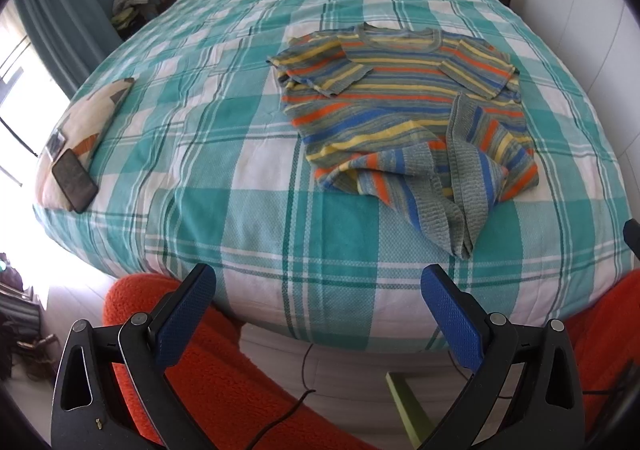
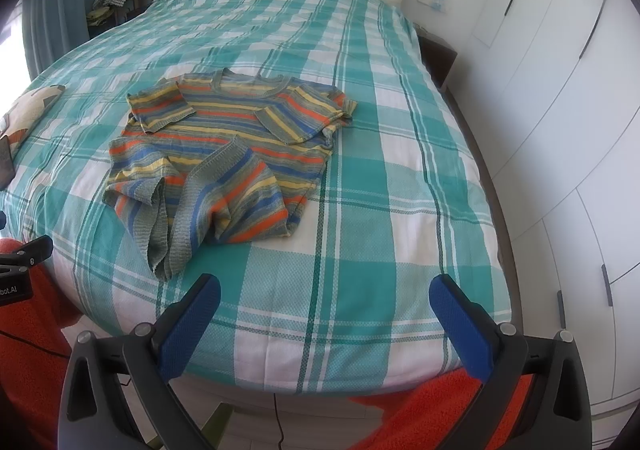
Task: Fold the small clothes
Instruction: 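Grasp the sweater hem with the left tool while the right tool grasps the hem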
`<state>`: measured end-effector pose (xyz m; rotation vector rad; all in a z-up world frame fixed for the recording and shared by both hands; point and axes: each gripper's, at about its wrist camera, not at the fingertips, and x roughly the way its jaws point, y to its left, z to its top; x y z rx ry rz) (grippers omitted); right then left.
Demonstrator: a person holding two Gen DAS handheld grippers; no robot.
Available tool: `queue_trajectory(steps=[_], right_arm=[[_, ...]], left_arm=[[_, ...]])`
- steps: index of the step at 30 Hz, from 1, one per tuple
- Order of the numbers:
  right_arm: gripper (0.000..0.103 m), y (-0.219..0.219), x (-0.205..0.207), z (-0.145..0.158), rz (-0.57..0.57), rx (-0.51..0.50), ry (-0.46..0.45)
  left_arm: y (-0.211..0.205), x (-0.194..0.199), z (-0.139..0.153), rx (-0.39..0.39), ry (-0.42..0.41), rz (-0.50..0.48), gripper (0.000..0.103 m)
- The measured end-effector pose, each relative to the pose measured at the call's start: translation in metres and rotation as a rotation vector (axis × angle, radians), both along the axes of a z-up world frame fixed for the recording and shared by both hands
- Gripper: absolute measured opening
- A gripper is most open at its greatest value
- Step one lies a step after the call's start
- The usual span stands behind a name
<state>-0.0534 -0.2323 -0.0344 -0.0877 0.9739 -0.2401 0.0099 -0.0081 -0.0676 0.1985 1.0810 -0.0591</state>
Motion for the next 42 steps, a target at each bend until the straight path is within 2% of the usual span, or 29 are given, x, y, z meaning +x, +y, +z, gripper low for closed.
queue_trajectory(steps=[8,13,15,19,22,24,25,27,28,29,30,34,37,40,42], right_arm=[[0.103,-0.001,-0.001,-0.002,0.001,0.005,0.004],[0.103,-0.01,0.003,-0.011,0.011,0.051,0.02],[0.103,-0.015,0.005,-0.015,-0.007,0.063,0.024],[0.103,-0.021,0.007,-0.023,-0.034,0.088,0.032],[0.103,-0.017,0.006,-0.029,-0.019,0.108,0.045],[0.103,-0.014,0.003,-0.031,-0.008,0.11,0.047],[0.103,-0.012,0.001,-0.032,-0.004,0.112,0.048],[0.103,-0.011,-0.001,-0.035,0.001,0.117,0.054],[0.103,-0.011,-0.003,-0.037,0.002,0.119,0.057],[0.103,-0.011,-0.004,-0.039,0.004,0.121,0.062],[0.103,-0.012,-0.004,-0.041,0.006,0.125,0.068],[0.103,-0.015,0.004,-0.043,0.037,0.152,0.063],[0.103,-0.018,0.023,-0.032,0.131,0.189,-0.004],[0.103,-0.019,0.071,-0.028,0.231,0.192,-0.052],[0.103,-0.016,0.12,-0.039,0.285,0.21,-0.018]], left_arm=[[0.002,0.005,-0.008,-0.023,0.028,-0.01,0.103],[0.039,0.036,-0.013,-0.212,0.074,0.055,0.102],[0.041,0.047,-0.014,-0.27,0.076,0.041,0.102],[0.003,0.071,-0.029,-0.29,0.121,-0.089,0.102],[-0.024,0.093,-0.053,-0.34,0.206,-0.111,0.101],[-0.036,0.108,-0.067,-0.361,0.239,-0.075,0.1],[-0.039,0.114,-0.073,-0.374,0.248,-0.051,0.095],[-0.04,0.125,-0.084,-0.41,0.264,0.001,0.079],[-0.04,0.129,-0.089,-0.426,0.278,0.029,0.056],[-0.039,0.131,-0.095,-0.436,0.29,0.049,0.02],[-0.038,0.131,-0.099,-0.432,0.294,0.058,0.007],[-0.013,0.114,-0.088,-0.462,0.241,0.052,0.007],[0.02,0.093,-0.067,-0.492,0.206,0.028,0.007],[0.053,0.072,-0.055,-0.486,0.184,0.029,0.007],[0.065,0.065,-0.058,-0.491,0.187,0.044,0.007]])
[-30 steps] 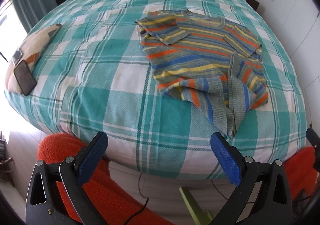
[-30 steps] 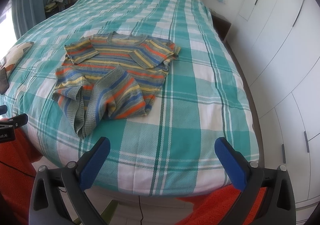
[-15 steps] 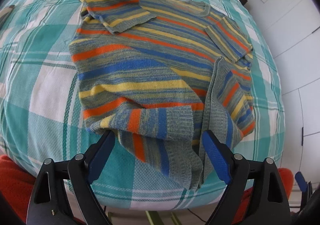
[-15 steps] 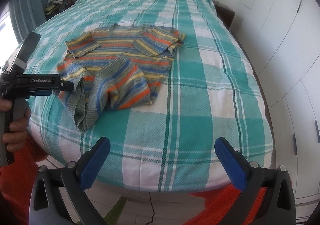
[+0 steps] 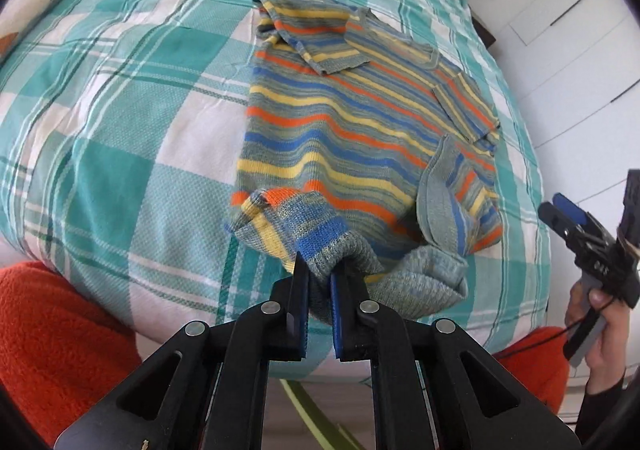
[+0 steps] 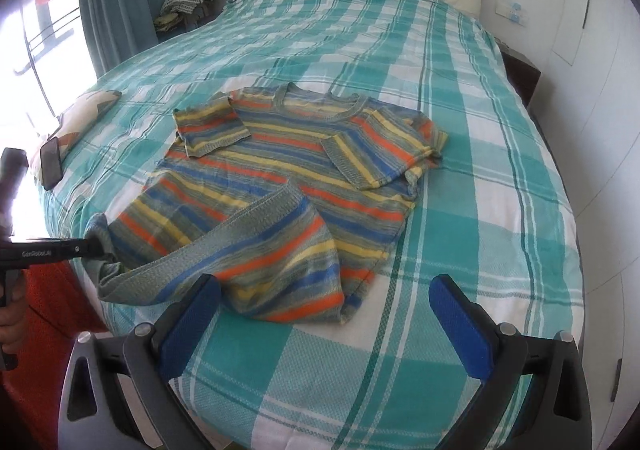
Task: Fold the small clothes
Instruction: 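Grasp the sweater hem with the left tool while the right tool grasps the hem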
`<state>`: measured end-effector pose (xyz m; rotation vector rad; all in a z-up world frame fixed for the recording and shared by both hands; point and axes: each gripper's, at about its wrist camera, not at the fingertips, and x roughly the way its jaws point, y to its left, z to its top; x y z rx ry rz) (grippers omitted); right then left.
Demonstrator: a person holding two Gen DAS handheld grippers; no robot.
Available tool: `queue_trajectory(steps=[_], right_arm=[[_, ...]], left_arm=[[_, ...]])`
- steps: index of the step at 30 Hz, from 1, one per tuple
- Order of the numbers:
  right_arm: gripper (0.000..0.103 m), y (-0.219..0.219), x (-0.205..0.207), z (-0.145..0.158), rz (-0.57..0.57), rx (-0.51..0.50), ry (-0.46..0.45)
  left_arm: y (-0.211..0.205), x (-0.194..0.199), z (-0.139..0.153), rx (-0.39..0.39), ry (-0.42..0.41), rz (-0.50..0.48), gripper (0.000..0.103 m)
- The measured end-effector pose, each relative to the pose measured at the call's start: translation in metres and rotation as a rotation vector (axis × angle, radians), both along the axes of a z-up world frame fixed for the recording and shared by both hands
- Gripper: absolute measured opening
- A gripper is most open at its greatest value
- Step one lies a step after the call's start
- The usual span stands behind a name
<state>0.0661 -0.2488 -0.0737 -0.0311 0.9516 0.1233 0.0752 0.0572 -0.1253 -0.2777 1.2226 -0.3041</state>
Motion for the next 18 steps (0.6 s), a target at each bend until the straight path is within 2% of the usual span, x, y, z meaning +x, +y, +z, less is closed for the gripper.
queue_trajectory(steps=[1,4,5,6,7,8,9,11,14,16,18], right_arm=[[0.102,0.003,0.026,-0.01,0.035,0.017,0.036],[0.09,0.023,0.096,-0.049,0.139,0.079,0.181],[0.08,0.03,0.113,-0.062,0.162,0.105,0.231],[0.06,0.036,0.124,-0.076,0.177,0.132,0.278],[0.045,0.04,0.131,-0.087,0.188,0.147,0.309],[0.011,0.043,0.133,-0.091,0.183,0.132,0.309],[0.0,0.044,0.13,-0.089,0.177,0.122,0.284],[0.0,0.038,0.111,-0.07,0.187,0.179,0.222],[0.0,0.02,0.054,-0.028,0.24,0.25,0.145],[0.0,0.002,0.006,-0.004,0.255,0.29,0.131],[0.0,-0.013,-0.037,0.005,0.253,0.281,0.149]], left_arm=[[0.004,-0.003,-0.003,-0.003,0.003,0.008,0.007],[0.012,-0.01,-0.013,-0.027,0.031,0.04,0.007],[0.011,-0.011,-0.015,-0.03,0.031,0.042,0.007],[0.01,-0.013,-0.016,-0.023,0.028,0.043,0.007],[0.01,-0.014,-0.016,-0.018,0.028,0.042,0.007],[0.01,-0.013,-0.016,-0.02,0.027,0.041,0.007],[0.013,-0.015,-0.015,-0.026,0.026,0.041,0.007],[0.02,-0.018,-0.011,-0.028,0.024,0.043,0.007],[0.028,-0.024,-0.003,-0.022,0.015,0.022,0.006],[0.029,-0.031,-0.002,0.02,0.009,0.0,0.004],[0.032,-0.038,-0.005,0.056,0.01,-0.013,0.004]])
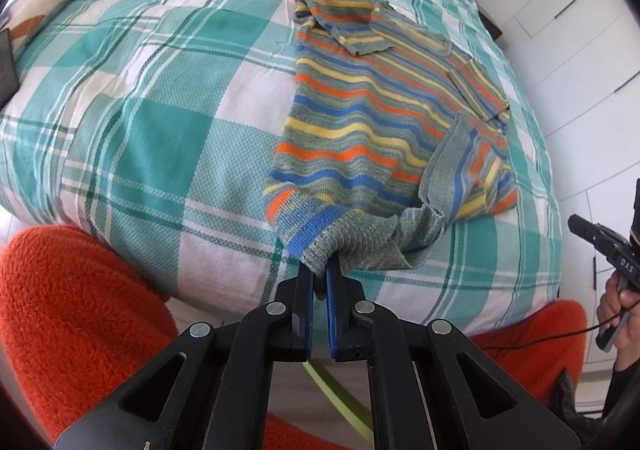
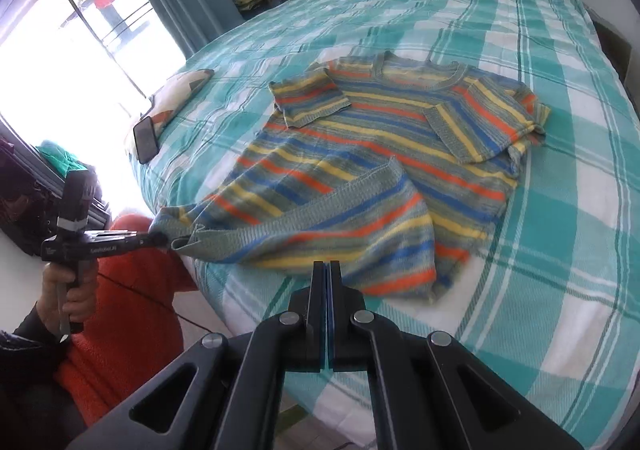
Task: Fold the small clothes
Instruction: 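Grasp the sweater hem with the left tool while the right tool grasps the hem, then pull the hem with both tools to spread the sweater flat, then release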
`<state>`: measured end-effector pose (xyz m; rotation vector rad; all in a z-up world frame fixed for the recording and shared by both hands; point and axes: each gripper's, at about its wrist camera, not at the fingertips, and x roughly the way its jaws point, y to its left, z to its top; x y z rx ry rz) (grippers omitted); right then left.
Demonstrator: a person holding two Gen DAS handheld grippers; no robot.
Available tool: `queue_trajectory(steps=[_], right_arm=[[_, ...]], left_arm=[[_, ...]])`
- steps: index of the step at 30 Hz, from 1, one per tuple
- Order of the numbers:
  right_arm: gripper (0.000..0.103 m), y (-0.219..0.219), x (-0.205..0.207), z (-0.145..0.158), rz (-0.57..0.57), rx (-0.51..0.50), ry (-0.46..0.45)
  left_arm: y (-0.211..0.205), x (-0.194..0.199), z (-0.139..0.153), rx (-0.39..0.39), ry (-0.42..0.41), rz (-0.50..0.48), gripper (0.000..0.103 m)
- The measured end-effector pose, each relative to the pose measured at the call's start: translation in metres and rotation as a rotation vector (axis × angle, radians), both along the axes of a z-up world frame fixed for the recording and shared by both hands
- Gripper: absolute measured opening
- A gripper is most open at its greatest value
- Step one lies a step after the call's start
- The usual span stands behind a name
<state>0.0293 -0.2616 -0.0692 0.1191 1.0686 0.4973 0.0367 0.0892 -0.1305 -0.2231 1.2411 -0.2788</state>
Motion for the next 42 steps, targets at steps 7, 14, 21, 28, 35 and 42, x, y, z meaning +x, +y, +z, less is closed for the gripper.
queue_trajectory(steps=[7,14,21,28,35,42], right_arm=[[0.06,-0.018,0.012,-0.025,-0.106,-0.146,-0.023],[0.057,0.031,0.154,-0.077,-0.1,-0.208,0.008],[0.004,0.045,0.118,-0.054,0.047,-0.063,-0.044],[0.004,0.012,-0.054,0.002,0.248,-0.105,-0.023],[0.04,-0.053,-0.08,-0.069,-0.1,-0.131,0.206],[0.047,-0.064,-0.066,-0.122,-0.284,0.159,0.358]], left_arm=[[-0.008,0.003,-0.015,0.01,0.011,0.046,0.004],[0.001,-0.004,-0.023,0.015,0.014,0.093,0.004],[0.028,-0.008,-0.02,-0.018,0.003,0.132,0.003],[0.024,-0.015,-0.02,0.009,0.044,0.064,0.003],[0.018,-0.019,-0.023,0.047,0.057,0.046,0.003],[0.014,-0.022,-0.018,0.017,0.049,0.03,0.003]])
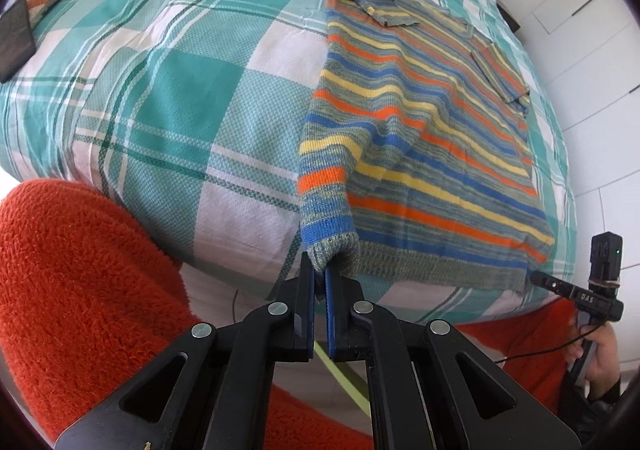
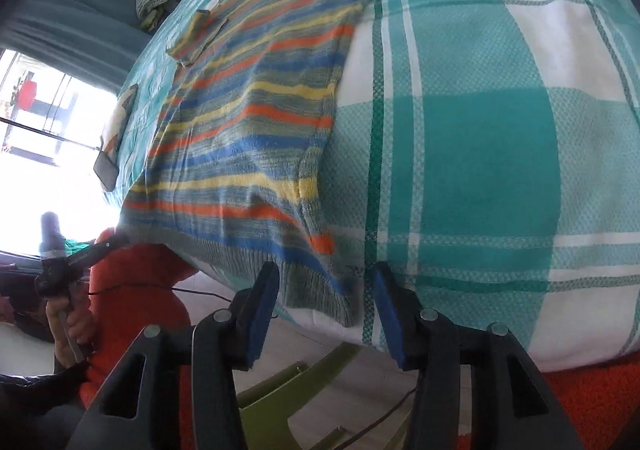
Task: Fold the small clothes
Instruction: 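Pull the hem with both tools to spread the sweater flat, then release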
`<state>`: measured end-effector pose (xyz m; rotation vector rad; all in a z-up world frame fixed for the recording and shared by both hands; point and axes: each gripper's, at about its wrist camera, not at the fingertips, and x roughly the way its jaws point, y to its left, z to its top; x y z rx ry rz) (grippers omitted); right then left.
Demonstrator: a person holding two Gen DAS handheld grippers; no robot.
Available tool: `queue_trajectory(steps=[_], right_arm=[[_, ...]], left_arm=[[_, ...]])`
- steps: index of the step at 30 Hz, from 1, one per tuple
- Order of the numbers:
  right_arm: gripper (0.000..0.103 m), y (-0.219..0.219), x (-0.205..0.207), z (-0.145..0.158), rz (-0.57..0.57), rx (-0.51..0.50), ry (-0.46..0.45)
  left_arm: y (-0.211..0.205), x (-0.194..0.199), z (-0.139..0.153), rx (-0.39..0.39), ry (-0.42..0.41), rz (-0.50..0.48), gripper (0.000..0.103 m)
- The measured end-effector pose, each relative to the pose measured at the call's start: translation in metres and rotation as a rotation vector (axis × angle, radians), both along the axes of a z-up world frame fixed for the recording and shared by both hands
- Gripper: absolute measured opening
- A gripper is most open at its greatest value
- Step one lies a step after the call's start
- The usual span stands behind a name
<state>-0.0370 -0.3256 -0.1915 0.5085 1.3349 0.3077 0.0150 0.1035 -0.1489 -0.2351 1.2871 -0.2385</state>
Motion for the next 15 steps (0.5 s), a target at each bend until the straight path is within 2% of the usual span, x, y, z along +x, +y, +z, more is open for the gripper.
queue_trajectory(steps=[1,2,6,9,12,15], right_arm=[[0.039,0.008,0.001,-0.006,0.028,0.007,0.01],[0.002,0.013,0.002,-0.008,0.046,0.004,0.016],[0.004,0.014,-0.012,0.017,0.047,0.048,0.023],[0.004,0.007,-0.026,0.04,0.025,0.024,0.036],[0.004,-0.002,-0.026,0.02,-0.011,-0.092,0.1],[0.003,-0.003,-0.019,-0.012,-0.053,-0.115,0.17]], left_arm=[[0.001,-0.001,0.003,-0.005,-0.006,-0.001,0.002],[0.004,-0.002,0.007,-0.011,-0.01,-0.001,0.002],[0.019,-0.009,0.024,-0.009,-0.012,0.006,0.002],[0.017,-0.009,0.017,0.045,0.031,-0.004,0.002],[0.002,-0.003,-0.007,0.152,0.117,-0.029,0.002],[-0.007,0.003,-0.027,0.203,0.164,-0.032,0.002]])
